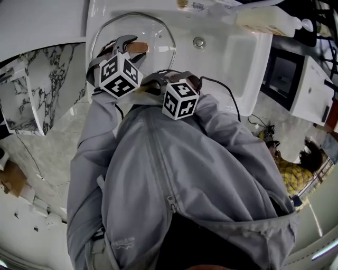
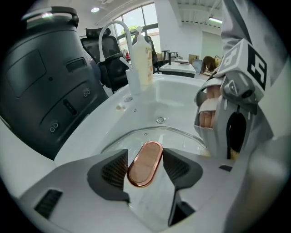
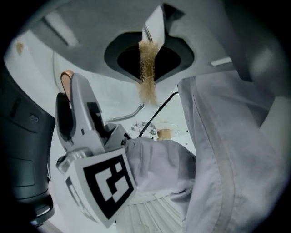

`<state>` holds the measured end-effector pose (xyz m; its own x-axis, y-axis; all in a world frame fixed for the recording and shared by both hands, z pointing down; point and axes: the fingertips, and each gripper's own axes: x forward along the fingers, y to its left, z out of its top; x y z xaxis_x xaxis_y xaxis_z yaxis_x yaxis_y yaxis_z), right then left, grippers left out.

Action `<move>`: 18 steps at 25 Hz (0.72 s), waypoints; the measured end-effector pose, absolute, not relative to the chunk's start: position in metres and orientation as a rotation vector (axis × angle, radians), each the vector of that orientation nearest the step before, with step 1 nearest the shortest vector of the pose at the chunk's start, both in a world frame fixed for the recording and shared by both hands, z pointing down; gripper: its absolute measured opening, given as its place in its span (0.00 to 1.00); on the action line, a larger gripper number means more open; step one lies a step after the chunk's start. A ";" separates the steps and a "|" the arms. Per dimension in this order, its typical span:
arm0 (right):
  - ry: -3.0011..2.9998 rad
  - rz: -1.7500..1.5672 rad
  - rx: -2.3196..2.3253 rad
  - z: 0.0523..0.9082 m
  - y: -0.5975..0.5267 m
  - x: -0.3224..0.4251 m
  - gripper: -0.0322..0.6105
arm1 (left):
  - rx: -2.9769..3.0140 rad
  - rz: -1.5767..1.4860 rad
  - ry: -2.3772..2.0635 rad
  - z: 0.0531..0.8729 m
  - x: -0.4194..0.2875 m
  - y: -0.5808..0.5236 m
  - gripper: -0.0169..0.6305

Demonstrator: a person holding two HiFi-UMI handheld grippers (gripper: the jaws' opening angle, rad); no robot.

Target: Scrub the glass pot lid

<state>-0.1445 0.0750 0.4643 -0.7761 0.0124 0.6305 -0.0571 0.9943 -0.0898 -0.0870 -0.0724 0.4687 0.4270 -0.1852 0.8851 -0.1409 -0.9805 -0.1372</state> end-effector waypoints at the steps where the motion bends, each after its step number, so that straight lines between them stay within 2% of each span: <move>1: -2.469 0.144 0.046 0.460 0.072 -0.142 0.12 | -2.618 -1.634 0.303 0.469 -0.087 -0.073 0.38; 12: -2.453 0.147 0.415 0.444 -0.027 -0.050 0.12 | -2.601 -1.665 0.406 0.468 -0.088 -0.072 0.36; 18: -2.436 0.058 0.500 0.455 -0.094 -0.035 0.12 | -2.620 -1.670 0.438 0.467 -0.087 -0.073 0.36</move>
